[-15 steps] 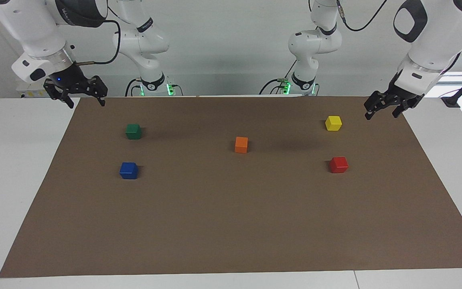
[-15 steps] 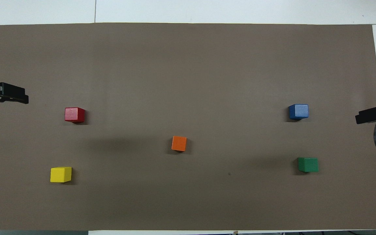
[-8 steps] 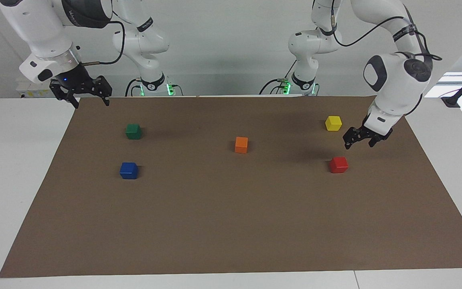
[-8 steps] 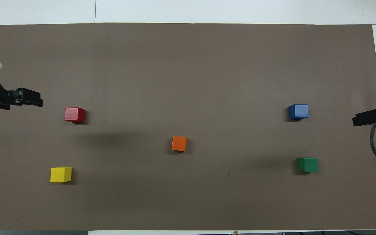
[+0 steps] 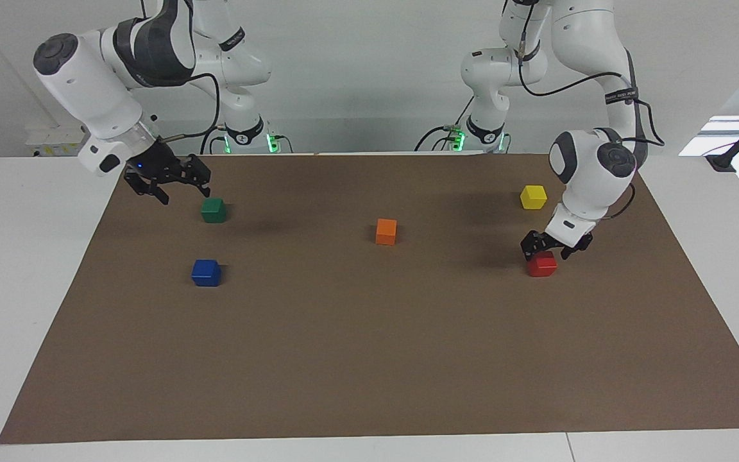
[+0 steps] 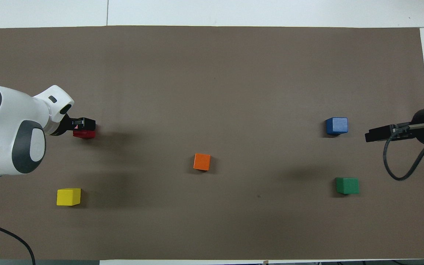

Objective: Transfer red block to right arm and stack on blue block
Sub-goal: 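Grasp the red block with the left gripper while the right gripper advances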

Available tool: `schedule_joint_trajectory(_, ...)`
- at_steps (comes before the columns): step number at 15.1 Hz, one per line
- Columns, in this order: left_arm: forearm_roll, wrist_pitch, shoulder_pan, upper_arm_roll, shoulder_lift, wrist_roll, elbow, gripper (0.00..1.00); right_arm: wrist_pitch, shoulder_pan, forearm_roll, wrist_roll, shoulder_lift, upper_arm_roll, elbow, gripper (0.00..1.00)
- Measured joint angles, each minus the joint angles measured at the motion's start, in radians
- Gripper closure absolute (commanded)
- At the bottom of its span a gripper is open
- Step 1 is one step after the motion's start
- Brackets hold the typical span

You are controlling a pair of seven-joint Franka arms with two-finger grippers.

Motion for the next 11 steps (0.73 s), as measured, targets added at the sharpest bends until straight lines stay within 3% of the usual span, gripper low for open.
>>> schedule_joint_trajectory(5,0.025,0.052,0.000,0.002,0.044,0.000,-0.007,0.02,0.073,-0.027,0.438,-0.263,0.058,-0.004,-0.095,0.00)
schedule_joint_trajectory(6,0.025,0.061,0.001,0.003,0.053,0.000,-0.006,0.15,0.073,-0.029,0.538,-0.310,0.068,-0.004,-0.108,0.00)
schedule_joint_trajectory(8,0.025,0.066,0.001,0.004,0.063,-0.005,0.003,0.77,0.066,-0.028,0.732,-0.411,0.082,-0.004,-0.144,0.00)
schedule_joint_trajectory(9,0.025,0.066,0.001,0.005,0.064,-0.022,0.007,1.00,0.055,-0.028,0.821,-0.462,0.088,-0.003,-0.164,0.00)
schedule_joint_trajectory(11,0.025,0.064,0.001,0.004,0.063,-0.079,0.010,1.00,0.003,-0.027,0.956,-0.545,0.103,-0.002,-0.196,0.00)
